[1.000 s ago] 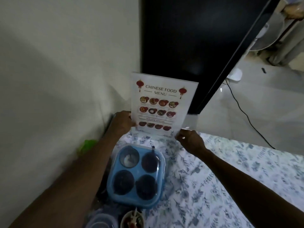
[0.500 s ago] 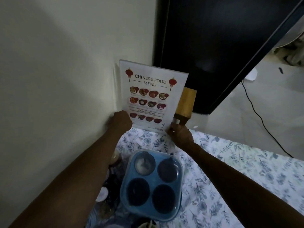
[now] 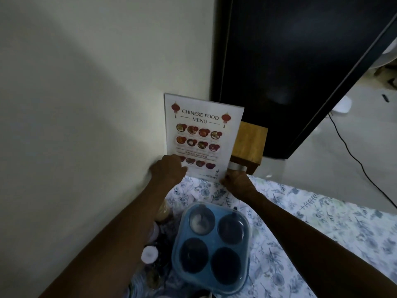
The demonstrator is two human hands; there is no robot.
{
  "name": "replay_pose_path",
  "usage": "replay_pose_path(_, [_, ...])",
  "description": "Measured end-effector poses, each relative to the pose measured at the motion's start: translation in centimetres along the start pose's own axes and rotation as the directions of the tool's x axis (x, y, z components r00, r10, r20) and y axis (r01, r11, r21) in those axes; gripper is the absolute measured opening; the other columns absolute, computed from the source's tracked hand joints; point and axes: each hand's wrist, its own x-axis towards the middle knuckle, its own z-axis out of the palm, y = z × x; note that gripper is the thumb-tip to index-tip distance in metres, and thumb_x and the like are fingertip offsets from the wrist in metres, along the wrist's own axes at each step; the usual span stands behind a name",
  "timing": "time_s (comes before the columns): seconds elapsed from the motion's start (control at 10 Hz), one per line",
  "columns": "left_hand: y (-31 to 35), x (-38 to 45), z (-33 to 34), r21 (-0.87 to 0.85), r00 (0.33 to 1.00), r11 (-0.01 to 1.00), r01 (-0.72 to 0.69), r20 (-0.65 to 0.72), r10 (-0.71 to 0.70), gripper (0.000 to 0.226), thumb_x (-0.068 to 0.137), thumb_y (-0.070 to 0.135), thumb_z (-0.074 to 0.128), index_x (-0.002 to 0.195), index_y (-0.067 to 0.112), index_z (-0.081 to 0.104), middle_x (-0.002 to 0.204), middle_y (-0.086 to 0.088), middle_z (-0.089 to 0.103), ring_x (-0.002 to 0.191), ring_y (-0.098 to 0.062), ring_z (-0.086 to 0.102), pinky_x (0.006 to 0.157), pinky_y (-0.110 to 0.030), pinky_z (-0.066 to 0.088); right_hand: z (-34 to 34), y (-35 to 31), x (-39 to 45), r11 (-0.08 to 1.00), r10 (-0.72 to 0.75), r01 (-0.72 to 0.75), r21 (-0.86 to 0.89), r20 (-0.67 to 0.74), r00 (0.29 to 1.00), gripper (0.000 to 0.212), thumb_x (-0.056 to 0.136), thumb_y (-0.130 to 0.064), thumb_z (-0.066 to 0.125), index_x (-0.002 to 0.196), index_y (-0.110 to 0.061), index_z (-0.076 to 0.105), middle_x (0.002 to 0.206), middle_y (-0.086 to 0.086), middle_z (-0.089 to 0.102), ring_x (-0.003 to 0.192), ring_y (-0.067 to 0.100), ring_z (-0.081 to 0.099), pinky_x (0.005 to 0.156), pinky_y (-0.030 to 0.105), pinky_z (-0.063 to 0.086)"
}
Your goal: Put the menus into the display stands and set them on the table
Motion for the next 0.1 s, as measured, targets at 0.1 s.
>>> replay_pose_path(0.1, [0.40, -0.95, -0.74, 0.030, 0.999, 1.000, 0.009, -0.032, -0.008, 0.046, 0.094, 0.049, 0.058, 0.124, 0.014, 0.062, 0.122, -0.010, 0.068, 0.111, -0.030, 0.065, 0.084, -0.039, 0.050, -0.44, 0.10, -0.82, 0.998, 0.049, -0.048, 0.038, -0.005, 0.999, 0.039, 0.090, -0.025, 0.067, 0.124, -0.007, 0.060, 0.119, 0.015, 0.069, 0.106, 0.028, 0.066, 0.088, 0.033, 0.053])
